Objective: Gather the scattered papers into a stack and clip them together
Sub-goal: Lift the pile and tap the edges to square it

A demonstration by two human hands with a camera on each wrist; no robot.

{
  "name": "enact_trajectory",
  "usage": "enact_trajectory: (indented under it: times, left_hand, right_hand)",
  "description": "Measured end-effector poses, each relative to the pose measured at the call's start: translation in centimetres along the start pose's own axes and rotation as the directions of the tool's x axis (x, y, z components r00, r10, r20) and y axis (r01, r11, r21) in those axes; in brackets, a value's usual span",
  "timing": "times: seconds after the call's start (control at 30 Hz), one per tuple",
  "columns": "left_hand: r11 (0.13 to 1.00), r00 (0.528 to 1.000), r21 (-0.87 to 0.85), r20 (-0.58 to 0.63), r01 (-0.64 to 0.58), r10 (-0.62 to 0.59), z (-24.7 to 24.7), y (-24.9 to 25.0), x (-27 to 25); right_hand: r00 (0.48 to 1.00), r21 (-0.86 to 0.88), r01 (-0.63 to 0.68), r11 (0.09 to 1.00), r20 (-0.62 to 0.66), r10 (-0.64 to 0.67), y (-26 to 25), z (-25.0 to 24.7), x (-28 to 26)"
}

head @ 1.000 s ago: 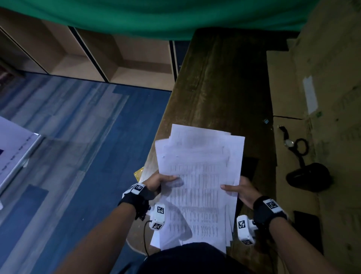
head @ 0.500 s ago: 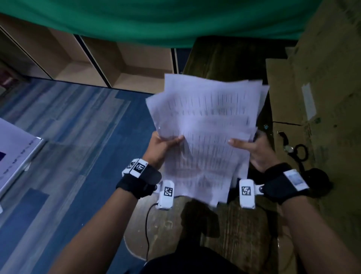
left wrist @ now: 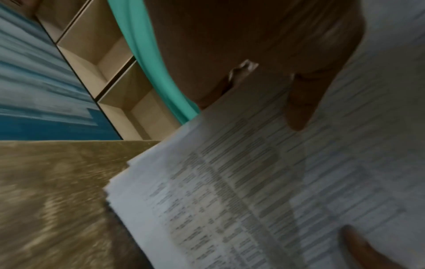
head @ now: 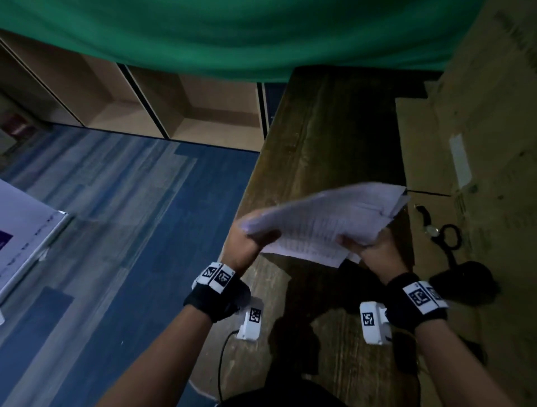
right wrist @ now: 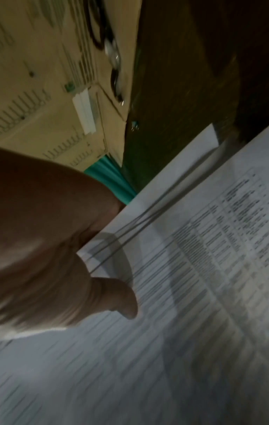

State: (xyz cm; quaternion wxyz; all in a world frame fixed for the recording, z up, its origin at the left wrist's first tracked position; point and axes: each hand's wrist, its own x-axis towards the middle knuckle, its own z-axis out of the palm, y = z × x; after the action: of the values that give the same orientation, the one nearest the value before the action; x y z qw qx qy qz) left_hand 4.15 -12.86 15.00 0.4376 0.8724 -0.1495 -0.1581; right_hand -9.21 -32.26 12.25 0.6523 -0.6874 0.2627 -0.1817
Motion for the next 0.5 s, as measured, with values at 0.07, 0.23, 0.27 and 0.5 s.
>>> enact_trajectory:
  times: [0.07, 0.23, 0.27, 0.5]
  left_hand:
    - [0.974, 0.981, -0.200, 0.144, -0.104, 0.134, -0.7, -1.7, 0.3]
    - [0.954, 0.964, -0.223, 0.132, -0.199, 0.232, -2.2, -0.8, 0.8]
    - [0.943, 0.966, -0.261, 0.098, -0.208, 0.240, -1.8, 0.2, 0.8]
    - [0.754, 0.996, -0.656, 0.037, -0.035, 0.078, -2.4, 2.1, 1.1]
  right_hand:
    - [0.999, -0.070, -0.013, 0.997, 0.031, 0.015, 0.5, 0.1, -0.1]
    - [1.000, 0.006, -0.008, 1.000, -0.009, 0.008, -0.5, 0.6, 0.3]
    - [1.000, 0.028, -0.001, 1.000, -0.019, 0.002, -0.9, 0.7, 0.4]
    - [0.992, 0.052, 0.103, 0.993, -0.078, -0.099, -2.6, -0.3, 0.0]
